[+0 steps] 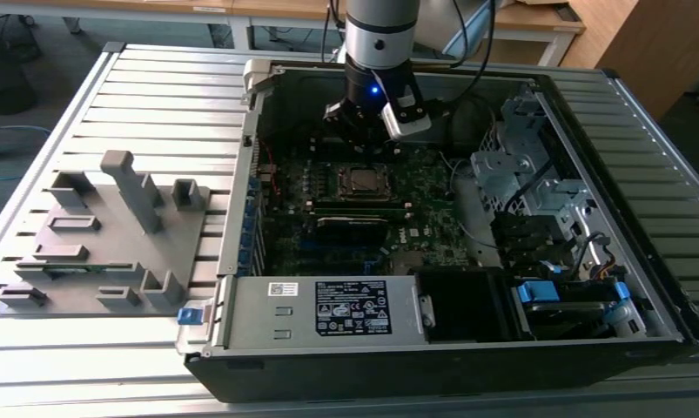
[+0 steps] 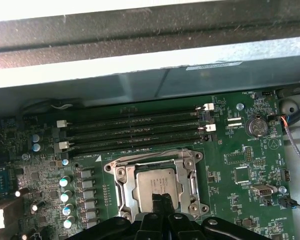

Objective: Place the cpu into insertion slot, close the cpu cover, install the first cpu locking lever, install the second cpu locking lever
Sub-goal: 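Install the second cpu locking lever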

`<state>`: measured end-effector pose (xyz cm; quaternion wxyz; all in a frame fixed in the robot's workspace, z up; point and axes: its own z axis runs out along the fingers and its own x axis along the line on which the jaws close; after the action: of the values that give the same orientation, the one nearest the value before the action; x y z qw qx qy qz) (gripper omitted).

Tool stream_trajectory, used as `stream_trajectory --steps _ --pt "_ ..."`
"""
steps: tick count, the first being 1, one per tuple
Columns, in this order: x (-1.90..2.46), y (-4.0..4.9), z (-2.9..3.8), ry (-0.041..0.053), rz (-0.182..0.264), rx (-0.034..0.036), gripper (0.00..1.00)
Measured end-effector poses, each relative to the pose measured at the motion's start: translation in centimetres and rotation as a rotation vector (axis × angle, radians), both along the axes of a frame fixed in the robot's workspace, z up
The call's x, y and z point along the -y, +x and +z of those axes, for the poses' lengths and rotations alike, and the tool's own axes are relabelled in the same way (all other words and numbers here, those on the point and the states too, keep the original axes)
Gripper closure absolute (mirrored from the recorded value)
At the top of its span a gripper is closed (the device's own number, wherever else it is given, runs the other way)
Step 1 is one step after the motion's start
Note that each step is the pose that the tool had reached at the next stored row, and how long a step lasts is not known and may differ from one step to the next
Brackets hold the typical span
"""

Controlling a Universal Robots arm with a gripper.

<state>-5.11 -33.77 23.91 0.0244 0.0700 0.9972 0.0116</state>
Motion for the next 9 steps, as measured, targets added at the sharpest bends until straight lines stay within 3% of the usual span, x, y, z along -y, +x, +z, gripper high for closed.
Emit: stream_trajectory --steps 9 --pt "0.00 0.00 0.09 0.0000 0.000 0.0000 0.90"
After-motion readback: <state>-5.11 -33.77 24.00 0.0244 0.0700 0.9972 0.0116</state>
